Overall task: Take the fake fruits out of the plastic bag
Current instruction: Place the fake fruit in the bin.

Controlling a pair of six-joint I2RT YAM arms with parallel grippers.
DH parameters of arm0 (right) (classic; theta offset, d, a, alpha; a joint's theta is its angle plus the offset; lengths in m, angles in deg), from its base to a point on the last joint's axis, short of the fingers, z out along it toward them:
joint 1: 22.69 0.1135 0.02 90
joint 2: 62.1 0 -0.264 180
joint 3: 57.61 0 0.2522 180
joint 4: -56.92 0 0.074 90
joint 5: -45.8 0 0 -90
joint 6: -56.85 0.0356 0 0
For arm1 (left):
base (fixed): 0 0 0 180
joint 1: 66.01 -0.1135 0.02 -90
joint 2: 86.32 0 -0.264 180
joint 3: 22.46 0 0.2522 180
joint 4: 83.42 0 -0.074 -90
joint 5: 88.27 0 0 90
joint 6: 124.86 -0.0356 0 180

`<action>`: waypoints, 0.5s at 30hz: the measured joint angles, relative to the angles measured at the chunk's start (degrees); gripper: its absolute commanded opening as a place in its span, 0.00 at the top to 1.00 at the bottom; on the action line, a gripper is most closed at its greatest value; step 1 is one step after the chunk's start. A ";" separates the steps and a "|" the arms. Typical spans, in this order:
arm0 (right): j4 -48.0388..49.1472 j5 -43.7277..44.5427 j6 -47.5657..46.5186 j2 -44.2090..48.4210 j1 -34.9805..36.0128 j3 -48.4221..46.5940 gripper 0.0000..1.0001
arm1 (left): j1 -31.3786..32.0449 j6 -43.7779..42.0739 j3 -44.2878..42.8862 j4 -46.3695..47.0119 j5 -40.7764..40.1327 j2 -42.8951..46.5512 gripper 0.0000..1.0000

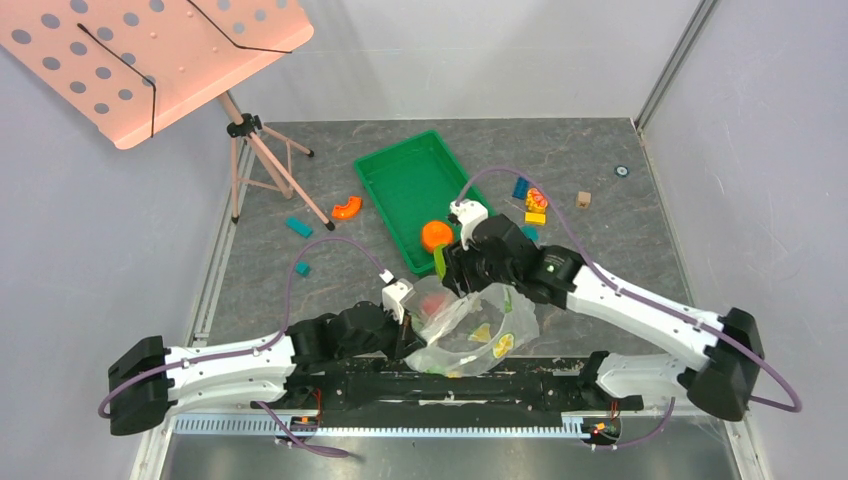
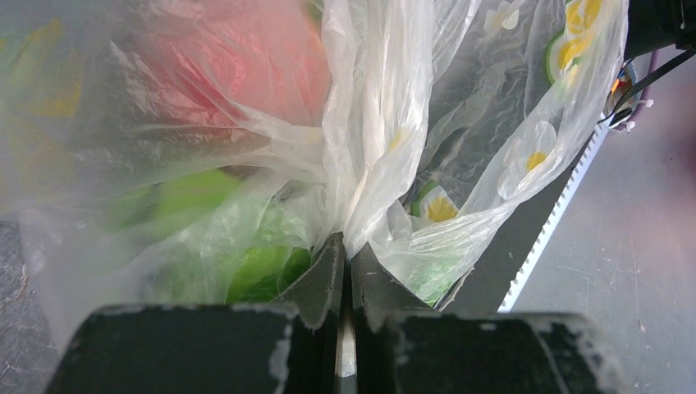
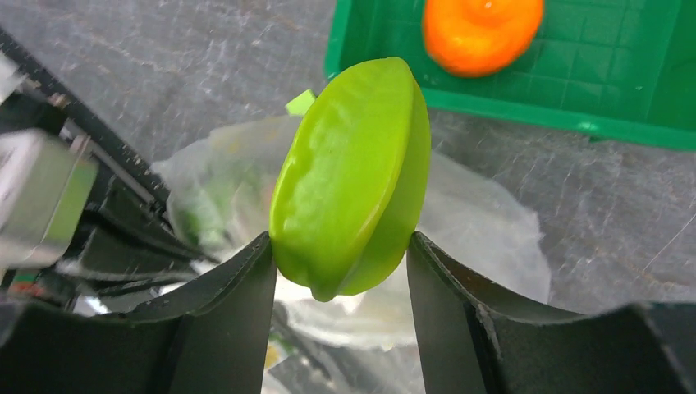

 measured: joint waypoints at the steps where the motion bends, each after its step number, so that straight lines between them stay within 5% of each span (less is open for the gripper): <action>1: 0.33 -0.44 -0.94 -1.73 -1.33 -0.79 0.55 | 0.00 -0.02 0.00 -0.26 -0.04 0.13 0.94; 15: 3.54 -5.57 -10.29 -19.80 -15.15 -10.73 0.55 | 0.00 -0.04 -0.46 -2.54 -0.44 0.68 0.95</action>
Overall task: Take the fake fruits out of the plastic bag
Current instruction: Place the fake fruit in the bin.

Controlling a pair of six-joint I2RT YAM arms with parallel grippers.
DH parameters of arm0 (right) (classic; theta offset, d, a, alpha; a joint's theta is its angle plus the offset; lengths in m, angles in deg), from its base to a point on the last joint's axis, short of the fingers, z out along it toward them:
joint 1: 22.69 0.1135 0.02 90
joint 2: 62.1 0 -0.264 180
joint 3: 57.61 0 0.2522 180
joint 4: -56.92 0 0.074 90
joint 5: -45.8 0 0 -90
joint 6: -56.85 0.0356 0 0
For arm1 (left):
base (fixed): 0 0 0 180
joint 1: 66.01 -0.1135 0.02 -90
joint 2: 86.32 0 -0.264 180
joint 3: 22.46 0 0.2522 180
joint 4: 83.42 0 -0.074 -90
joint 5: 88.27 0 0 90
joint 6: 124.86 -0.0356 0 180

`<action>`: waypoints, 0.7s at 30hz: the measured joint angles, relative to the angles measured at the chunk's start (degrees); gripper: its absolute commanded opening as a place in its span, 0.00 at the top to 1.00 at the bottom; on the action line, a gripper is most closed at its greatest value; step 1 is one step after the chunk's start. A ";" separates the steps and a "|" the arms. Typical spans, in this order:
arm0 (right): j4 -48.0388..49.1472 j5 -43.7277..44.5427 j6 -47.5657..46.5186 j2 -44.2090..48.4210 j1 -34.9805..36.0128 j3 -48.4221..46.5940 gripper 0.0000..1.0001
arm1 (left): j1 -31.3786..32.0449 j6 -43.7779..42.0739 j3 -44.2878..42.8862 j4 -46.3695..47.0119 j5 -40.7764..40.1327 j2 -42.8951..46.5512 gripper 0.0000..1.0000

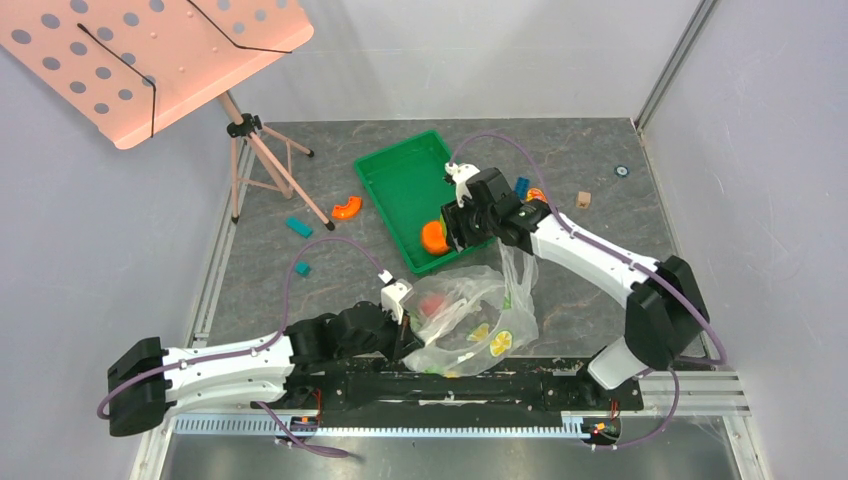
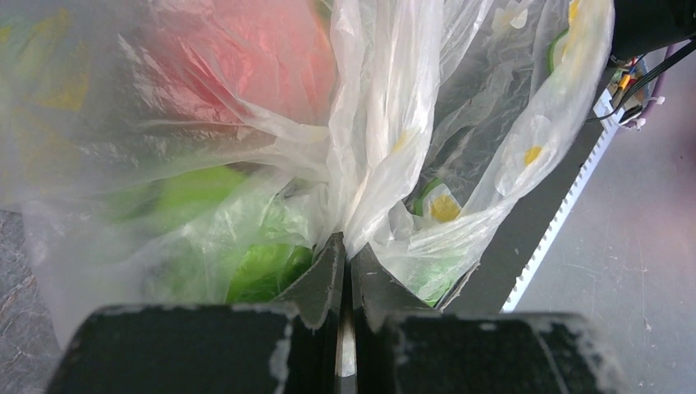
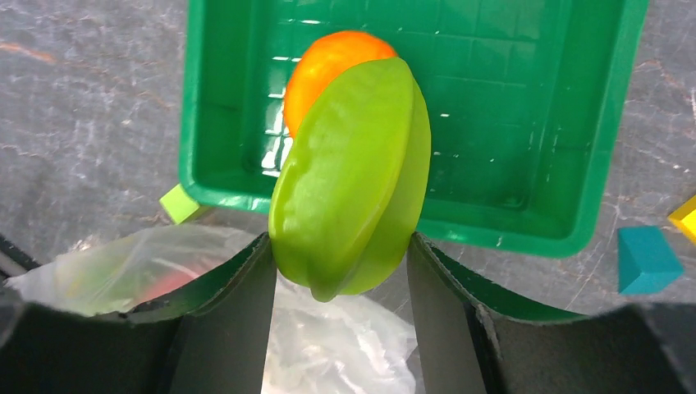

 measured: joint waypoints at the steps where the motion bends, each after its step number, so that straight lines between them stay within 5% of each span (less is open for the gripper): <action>1: 0.00 -0.04 -0.61 -0.98 -0.61 -0.61 0.55 | 0.00 0.00 0.00 -0.07 -0.07 0.07 0.94; 14: 0.24 0.37 -4.81 -12.02 -5.84 -5.14 0.56 | 0.00 0.00 -0.24 -1.51 -0.57 0.85 0.95; 21: 0.42 1.57 -6.01 -16.81 -6.38 -6.60 0.48 | 0.00 0.00 -0.42 -1.77 -0.74 0.85 0.95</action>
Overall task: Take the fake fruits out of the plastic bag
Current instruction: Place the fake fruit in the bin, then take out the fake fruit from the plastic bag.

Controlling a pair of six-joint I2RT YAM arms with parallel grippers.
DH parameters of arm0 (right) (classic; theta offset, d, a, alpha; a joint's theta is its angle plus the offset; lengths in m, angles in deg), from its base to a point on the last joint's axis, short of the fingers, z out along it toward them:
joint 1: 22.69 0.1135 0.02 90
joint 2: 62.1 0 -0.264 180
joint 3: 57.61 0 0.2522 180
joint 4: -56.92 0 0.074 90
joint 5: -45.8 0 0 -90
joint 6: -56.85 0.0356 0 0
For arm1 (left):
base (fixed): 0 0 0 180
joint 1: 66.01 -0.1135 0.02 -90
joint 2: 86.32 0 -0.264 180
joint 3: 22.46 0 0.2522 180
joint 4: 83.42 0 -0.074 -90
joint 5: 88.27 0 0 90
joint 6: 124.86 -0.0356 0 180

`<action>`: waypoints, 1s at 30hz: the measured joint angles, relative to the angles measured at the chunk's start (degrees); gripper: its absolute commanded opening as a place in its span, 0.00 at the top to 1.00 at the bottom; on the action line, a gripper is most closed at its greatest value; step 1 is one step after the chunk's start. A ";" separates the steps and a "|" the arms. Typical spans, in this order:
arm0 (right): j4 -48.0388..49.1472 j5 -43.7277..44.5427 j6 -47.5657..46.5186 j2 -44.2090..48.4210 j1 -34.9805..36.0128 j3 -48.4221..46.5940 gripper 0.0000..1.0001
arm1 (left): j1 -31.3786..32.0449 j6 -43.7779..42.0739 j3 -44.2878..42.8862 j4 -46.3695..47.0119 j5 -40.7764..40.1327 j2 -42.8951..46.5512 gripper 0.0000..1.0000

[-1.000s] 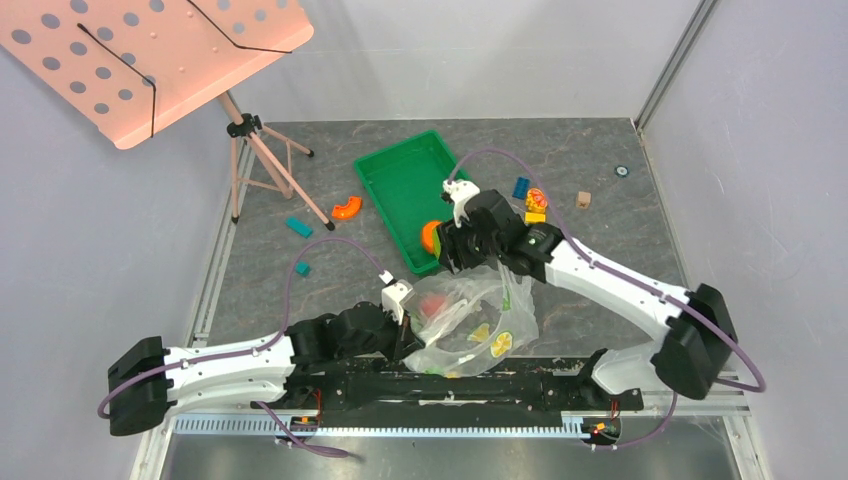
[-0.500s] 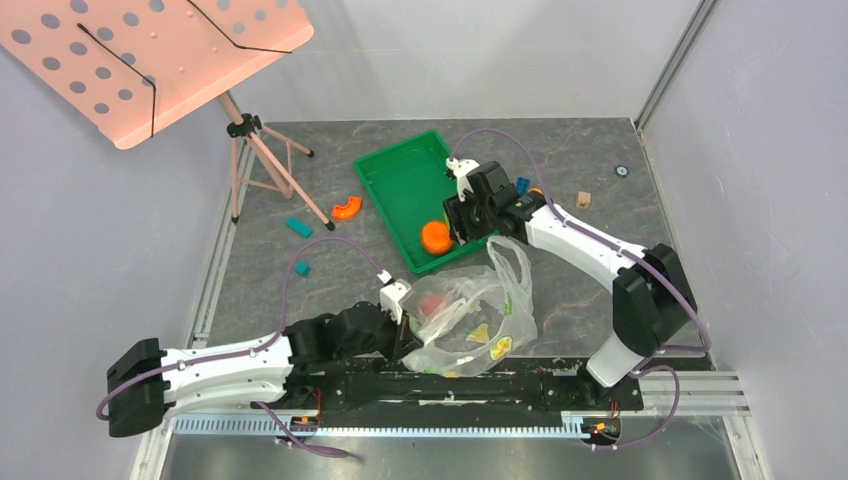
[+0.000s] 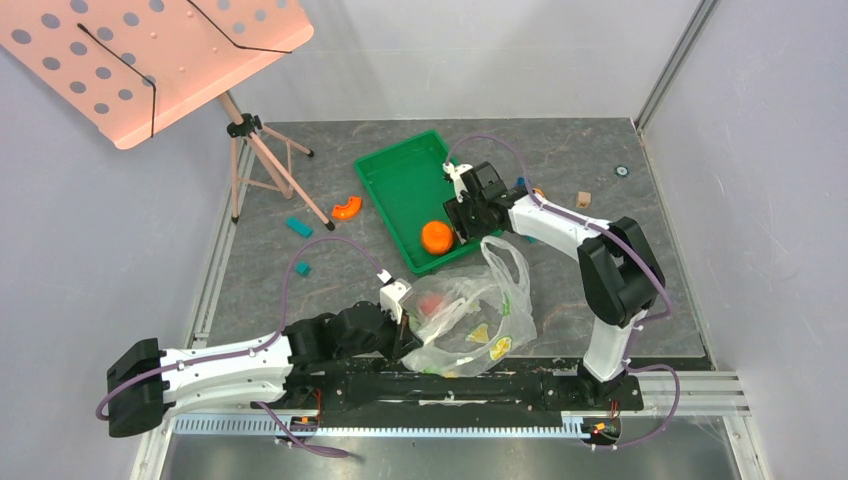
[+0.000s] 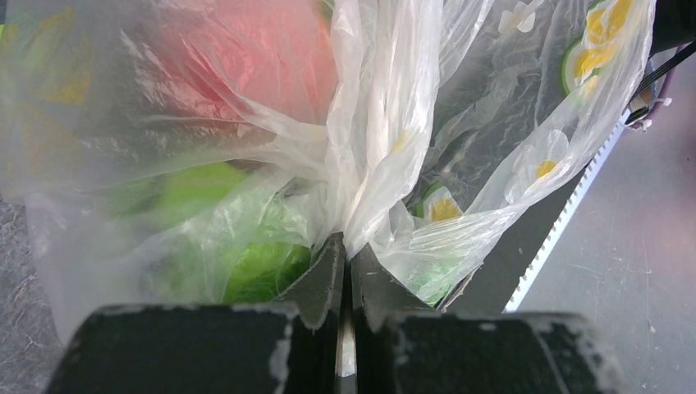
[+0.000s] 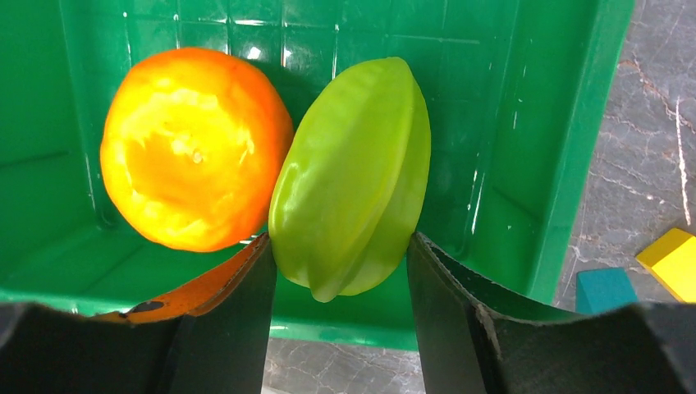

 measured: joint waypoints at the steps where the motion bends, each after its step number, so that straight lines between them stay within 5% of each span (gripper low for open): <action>1: 0.11 0.02 -0.09 -0.33 -0.09 -0.28 0.46 | 0.00 0.00 0.00 0.00 -0.02 0.00 0.95; 9: 0.72 0.09 -0.52 -2.34 -0.31 -2.73 0.21 | 0.00 0.00 -0.02 -0.37 -0.09 0.17 0.95; 14: 0.52 0.15 -0.68 -2.58 -0.59 -4.15 0.13 | 0.00 0.00 -0.02 -0.81 -0.15 0.70 0.94; 21: -1.33 0.20 -0.70 0.31 -0.61 -7.21 0.15 | 0.00 0.00 -0.02 -0.83 -0.33 1.57 0.94; 30: -3.52 1.38 0.68 20.24 4.33 -7.13 0.33 | 0.00 0.00 -0.02 -0.72 -0.31 1.22 0.94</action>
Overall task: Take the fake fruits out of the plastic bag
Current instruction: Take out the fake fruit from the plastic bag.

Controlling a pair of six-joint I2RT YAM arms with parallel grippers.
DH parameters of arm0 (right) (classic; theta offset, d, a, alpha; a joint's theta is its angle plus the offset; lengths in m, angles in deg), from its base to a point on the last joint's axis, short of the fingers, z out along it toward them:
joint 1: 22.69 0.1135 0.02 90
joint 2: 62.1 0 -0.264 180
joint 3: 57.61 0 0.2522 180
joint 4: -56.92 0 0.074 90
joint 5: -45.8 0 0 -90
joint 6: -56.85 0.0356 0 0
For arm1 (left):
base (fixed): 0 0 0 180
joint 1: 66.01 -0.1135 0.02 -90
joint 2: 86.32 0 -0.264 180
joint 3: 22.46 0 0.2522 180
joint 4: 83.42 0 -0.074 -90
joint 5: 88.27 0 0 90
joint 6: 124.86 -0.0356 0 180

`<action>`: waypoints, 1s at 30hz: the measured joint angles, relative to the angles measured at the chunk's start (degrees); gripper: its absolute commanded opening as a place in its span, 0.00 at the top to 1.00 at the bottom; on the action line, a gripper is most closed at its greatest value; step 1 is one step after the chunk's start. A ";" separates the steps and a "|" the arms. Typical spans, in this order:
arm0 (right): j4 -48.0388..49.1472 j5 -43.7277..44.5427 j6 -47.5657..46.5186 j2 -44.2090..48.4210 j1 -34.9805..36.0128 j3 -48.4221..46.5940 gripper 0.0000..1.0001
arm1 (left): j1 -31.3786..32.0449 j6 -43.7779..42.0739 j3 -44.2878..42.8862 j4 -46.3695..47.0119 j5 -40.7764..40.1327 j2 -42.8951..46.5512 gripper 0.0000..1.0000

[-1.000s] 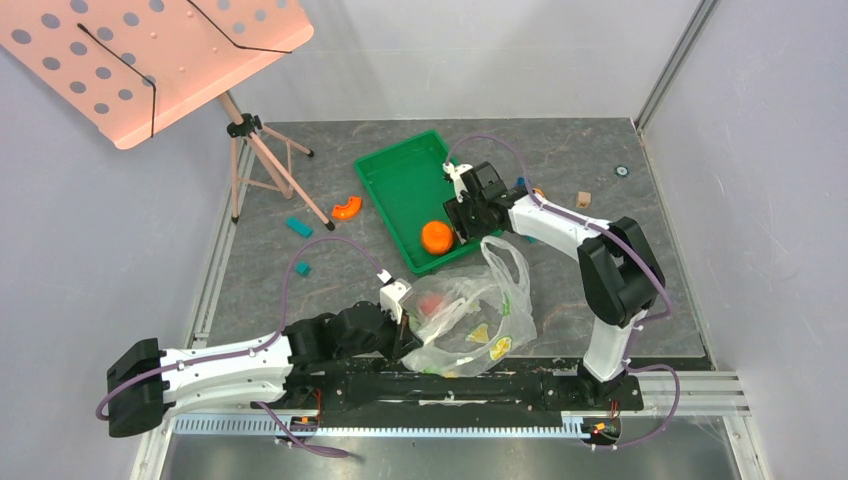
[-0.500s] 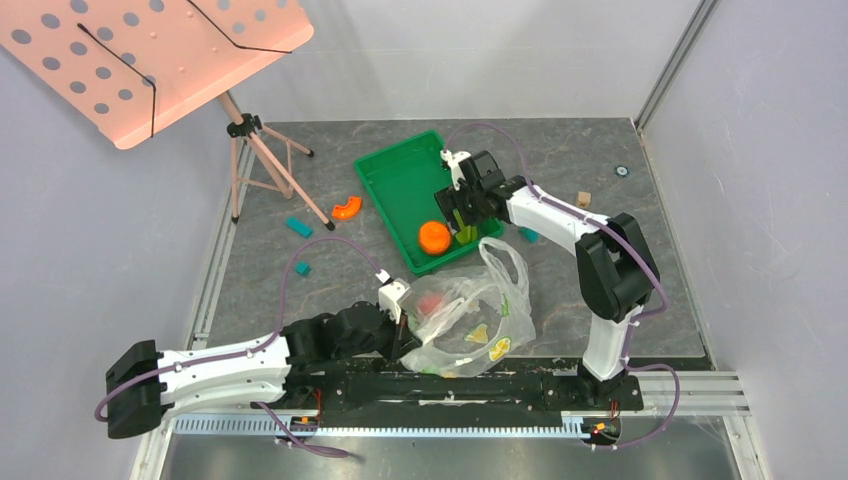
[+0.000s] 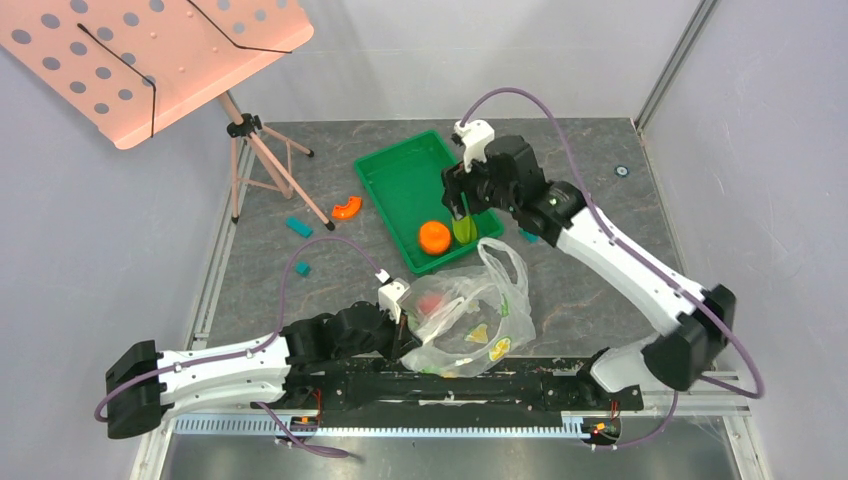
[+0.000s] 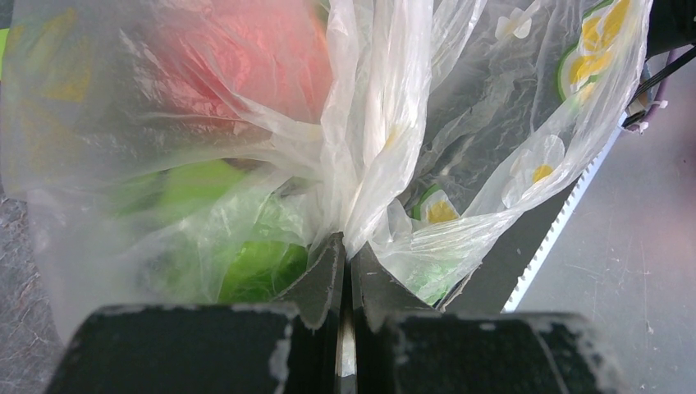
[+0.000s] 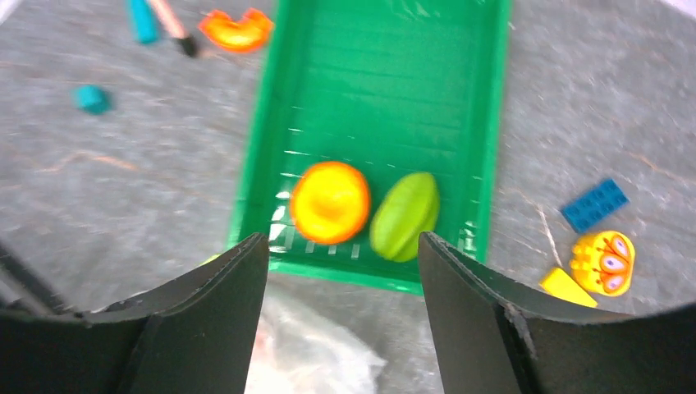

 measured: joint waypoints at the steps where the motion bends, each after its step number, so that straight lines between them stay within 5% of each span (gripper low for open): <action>1: -0.11 0.09 0.44 1.51 1.53 0.04 0.34 | 0.00 0.00 0.00 0.00 0.00 0.02 0.94; 7: 0.46 0.81 5.01 11.56 16.85 7.19 0.56 | 0.00 0.02 0.00 0.00 -0.02 0.44 0.94; 14: 2.93 0.26 14.53 24.87 19.58 29.75 0.71 | 0.00 -0.02 -0.79 -0.15 0.24 1.64 0.96; 23: 8.50 -2.84 22.25 30.34 20.00 47.39 0.71 | 0.00 -2.10 -7.89 0.00 2.69 6.25 0.93; 28: 14.34 -0.04 24.59 28.52 20.15 50.58 0.62 | 0.00 -3.41 -8.35 -0.39 4.50 6.32 0.72; 30: 16.59 1.25 25.27 27.41 20.22 51.47 0.50 | 0.00 -3.39 -8.35 -0.87 4.63 6.75 0.62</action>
